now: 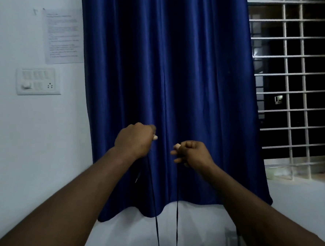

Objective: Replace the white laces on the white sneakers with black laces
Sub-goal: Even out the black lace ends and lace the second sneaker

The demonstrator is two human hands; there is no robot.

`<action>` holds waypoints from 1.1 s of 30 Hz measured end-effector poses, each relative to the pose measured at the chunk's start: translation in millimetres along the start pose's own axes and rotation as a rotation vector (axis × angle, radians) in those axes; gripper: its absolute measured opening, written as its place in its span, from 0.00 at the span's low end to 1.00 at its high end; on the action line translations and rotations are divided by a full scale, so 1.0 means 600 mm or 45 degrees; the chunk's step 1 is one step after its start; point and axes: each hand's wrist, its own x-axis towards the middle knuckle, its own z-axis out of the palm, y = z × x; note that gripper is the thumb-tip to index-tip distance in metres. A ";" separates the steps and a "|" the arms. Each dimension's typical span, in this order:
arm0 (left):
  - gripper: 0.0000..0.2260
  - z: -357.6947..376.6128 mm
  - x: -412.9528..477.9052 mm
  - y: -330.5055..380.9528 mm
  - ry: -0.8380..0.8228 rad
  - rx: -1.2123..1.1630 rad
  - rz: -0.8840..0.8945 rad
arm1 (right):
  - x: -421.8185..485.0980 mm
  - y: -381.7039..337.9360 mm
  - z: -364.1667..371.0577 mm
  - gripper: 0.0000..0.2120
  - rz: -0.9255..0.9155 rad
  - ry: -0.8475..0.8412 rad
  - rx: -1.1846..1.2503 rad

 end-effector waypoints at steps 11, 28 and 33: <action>0.13 -0.031 0.004 -0.001 -0.591 -1.540 -0.363 | -0.001 -0.017 0.000 0.09 -0.024 -0.002 -0.062; 0.08 -0.036 0.011 0.020 -0.298 -0.427 -0.195 | -0.006 -0.023 0.009 0.08 -0.029 0.118 0.031; 0.10 -0.025 0.023 0.020 0.077 -1.193 -0.462 | 0.007 -0.044 0.011 0.09 -0.070 0.219 0.045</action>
